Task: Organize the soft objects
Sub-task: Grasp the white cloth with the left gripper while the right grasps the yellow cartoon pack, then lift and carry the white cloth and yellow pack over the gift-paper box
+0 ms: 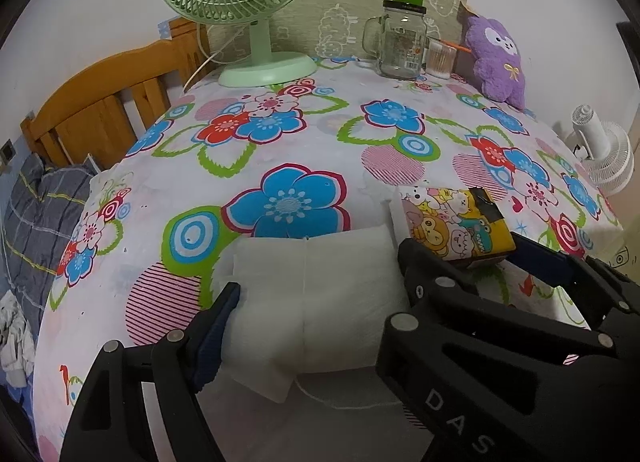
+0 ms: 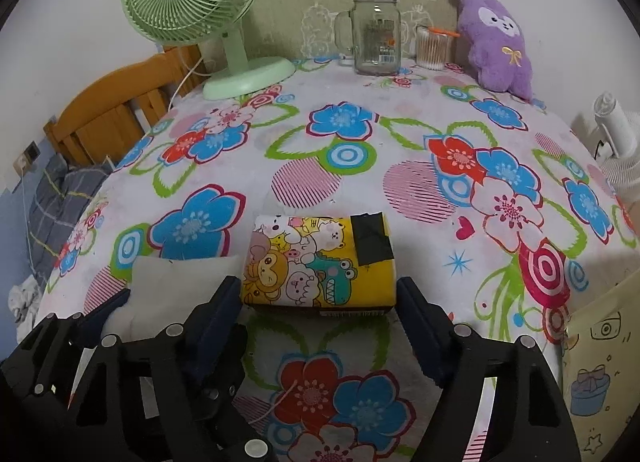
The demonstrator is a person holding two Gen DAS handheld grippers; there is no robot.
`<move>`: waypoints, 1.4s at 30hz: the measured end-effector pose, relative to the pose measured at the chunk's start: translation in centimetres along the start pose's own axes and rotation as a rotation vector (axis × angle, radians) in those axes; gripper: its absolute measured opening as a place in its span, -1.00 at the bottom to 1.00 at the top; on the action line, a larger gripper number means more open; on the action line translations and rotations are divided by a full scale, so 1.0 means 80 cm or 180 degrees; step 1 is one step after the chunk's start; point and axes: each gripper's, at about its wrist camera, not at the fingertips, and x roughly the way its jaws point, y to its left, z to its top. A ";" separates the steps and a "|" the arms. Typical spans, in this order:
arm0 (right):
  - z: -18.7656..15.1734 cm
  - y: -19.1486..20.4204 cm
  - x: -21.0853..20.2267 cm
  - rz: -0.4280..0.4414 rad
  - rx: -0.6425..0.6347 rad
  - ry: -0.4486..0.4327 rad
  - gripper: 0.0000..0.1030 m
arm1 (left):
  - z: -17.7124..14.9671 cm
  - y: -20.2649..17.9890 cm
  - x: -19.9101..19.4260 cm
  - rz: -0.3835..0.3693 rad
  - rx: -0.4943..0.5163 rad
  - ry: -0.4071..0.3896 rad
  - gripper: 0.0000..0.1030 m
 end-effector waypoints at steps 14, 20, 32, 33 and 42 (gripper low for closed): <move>-0.010 -0.006 -0.024 0.0025 0.0011 -0.0037 0.40 | -0.010 -0.011 -0.021 -0.0060 0.0049 -0.0077 0.55; -0.017 -0.008 -0.045 0.0029 0.0015 -0.0105 0.40 | -0.017 -0.017 -0.038 -0.0092 0.0016 -0.0150 0.54; -0.028 -0.016 -0.097 0.0043 0.0002 -0.0301 0.40 | -0.028 -0.035 -0.084 -0.0107 0.0038 -0.0350 0.50; -0.030 -0.017 -0.101 0.0044 0.0003 -0.0314 0.40 | -0.029 -0.037 -0.087 -0.0108 0.0039 -0.0364 0.50; -0.039 -0.025 -0.137 0.0045 0.0006 -0.0445 0.40 | -0.037 -0.051 -0.118 -0.0126 0.0059 -0.0494 0.49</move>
